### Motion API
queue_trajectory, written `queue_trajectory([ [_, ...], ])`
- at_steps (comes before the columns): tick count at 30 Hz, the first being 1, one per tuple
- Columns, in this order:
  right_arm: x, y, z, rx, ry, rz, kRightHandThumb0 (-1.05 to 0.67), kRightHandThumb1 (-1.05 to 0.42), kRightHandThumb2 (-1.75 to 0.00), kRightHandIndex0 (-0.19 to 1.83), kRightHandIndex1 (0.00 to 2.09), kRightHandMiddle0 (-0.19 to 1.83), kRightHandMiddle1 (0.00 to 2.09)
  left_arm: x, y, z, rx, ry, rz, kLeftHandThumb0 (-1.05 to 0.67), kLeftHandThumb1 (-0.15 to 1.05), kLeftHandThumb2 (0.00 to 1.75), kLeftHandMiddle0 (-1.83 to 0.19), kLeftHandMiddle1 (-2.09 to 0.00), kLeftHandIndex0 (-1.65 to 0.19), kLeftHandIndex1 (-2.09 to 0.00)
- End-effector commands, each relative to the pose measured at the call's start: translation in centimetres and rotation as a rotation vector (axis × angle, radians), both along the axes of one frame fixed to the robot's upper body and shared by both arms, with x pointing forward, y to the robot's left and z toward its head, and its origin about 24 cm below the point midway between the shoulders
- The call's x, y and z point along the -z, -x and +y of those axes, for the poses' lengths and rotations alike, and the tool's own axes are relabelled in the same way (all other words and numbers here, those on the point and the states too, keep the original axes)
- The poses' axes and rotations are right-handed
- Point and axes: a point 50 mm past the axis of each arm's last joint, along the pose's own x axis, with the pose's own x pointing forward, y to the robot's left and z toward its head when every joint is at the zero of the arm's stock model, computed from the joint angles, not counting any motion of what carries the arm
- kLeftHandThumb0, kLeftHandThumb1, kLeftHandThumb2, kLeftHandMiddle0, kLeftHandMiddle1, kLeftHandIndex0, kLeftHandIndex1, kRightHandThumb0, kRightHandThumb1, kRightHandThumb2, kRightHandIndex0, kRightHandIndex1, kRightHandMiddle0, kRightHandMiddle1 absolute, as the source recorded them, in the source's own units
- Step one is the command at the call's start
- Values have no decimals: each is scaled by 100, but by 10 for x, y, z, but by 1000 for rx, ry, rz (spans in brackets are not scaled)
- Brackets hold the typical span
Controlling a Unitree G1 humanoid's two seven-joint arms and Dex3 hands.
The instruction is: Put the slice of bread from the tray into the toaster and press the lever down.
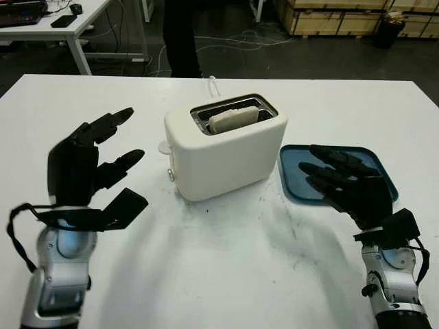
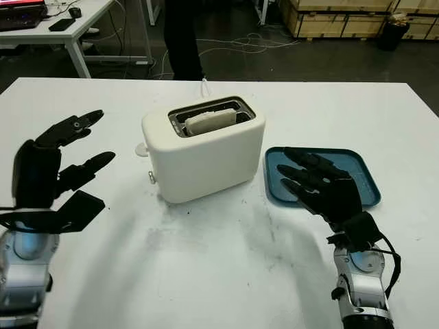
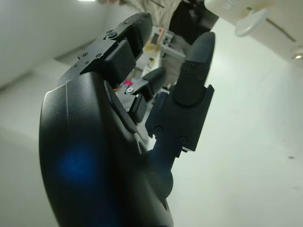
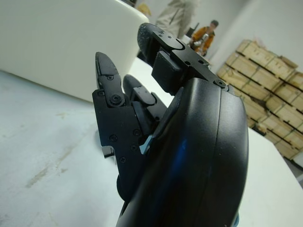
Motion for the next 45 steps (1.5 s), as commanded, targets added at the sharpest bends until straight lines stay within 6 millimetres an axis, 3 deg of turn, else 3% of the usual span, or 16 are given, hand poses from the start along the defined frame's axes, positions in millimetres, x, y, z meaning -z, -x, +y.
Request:
queue_trajectory([
  [1,-3,-3,0,2,-14,-7,-23,-92,-10,82,0,74,0,-8,-4,2,26,-59,-18,-17,64,0,-87,-55,-93,-11],
  [8,-4,-8,6,-8,-23,-15,-22,-92,-8,81,0,74,0,-15,-9,5,87,-187,-31,-13,67,0,-115,-45,-117,-12],
  [17,-6,-9,8,-3,-40,-39,-21,-92,-8,81,0,74,0,-4,-18,3,87,-267,-21,-22,71,1,-124,-45,-128,-11],
  [21,-7,-9,8,-10,-55,-39,-22,-92,-9,81,0,74,0,1,-21,2,76,-318,-10,-25,74,1,-114,-71,-131,-5],
  [25,-7,-10,7,-9,-60,-36,-21,-92,-9,81,0,74,0,4,-24,0,71,-324,-2,-27,77,0,-106,-85,-131,-3],
  [45,-6,-9,7,-10,-72,-35,-21,-92,-9,81,0,74,0,8,-36,-6,42,-311,-67,-26,79,0,-103,-98,-133,-2],
])
